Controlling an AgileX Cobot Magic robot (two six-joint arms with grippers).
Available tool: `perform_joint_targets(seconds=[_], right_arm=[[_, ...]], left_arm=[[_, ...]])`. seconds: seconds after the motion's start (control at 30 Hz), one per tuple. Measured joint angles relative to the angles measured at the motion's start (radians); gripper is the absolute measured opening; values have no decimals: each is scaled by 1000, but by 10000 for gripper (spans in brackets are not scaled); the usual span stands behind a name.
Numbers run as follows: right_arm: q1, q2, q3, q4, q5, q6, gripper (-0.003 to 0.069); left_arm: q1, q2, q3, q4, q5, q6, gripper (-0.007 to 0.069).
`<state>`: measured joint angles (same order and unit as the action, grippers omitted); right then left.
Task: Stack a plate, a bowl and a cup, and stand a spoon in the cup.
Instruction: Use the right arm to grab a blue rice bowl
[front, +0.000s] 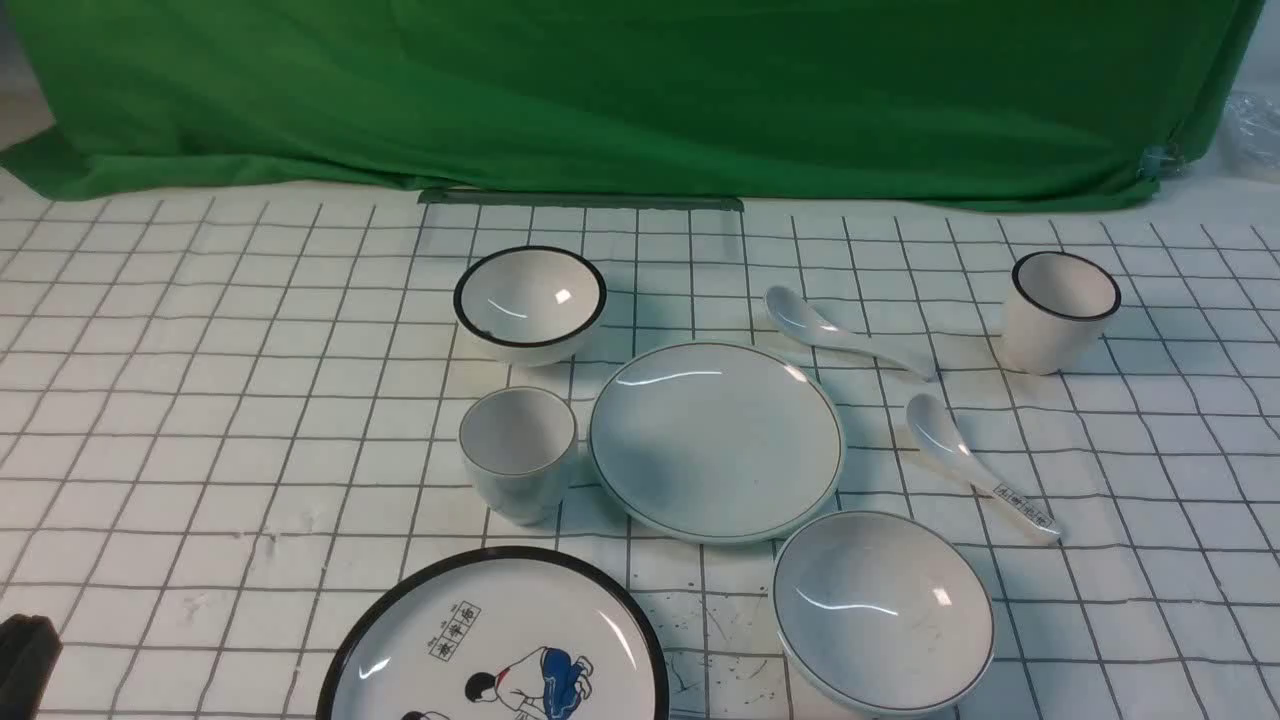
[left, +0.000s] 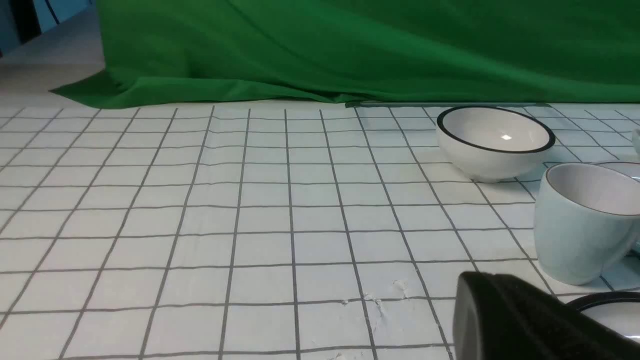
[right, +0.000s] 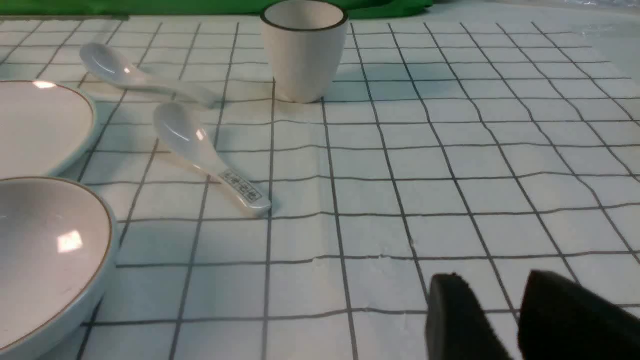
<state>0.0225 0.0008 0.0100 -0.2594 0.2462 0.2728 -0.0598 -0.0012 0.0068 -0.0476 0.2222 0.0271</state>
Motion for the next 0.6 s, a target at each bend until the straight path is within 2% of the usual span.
perform_joint_targets(seconds=[0.37, 0.43, 0.5, 0.53, 0.6], right_arm=[[0, 0, 0, 0, 0, 0, 240], [0, 0, 0, 0, 0, 0, 240], [0, 0, 0, 0, 0, 0, 240], [0, 0, 0, 0, 0, 0, 240], [0, 0, 0, 0, 0, 0, 240]], left_arm=[[0, 0, 0, -20, -43, 0, 4], [0, 0, 0, -74, -100, -14, 4], [0, 0, 0, -212, -199, -59, 4], [0, 0, 0, -223, -214, -67, 4], [0, 0, 0, -338, -289, -121, 4]])
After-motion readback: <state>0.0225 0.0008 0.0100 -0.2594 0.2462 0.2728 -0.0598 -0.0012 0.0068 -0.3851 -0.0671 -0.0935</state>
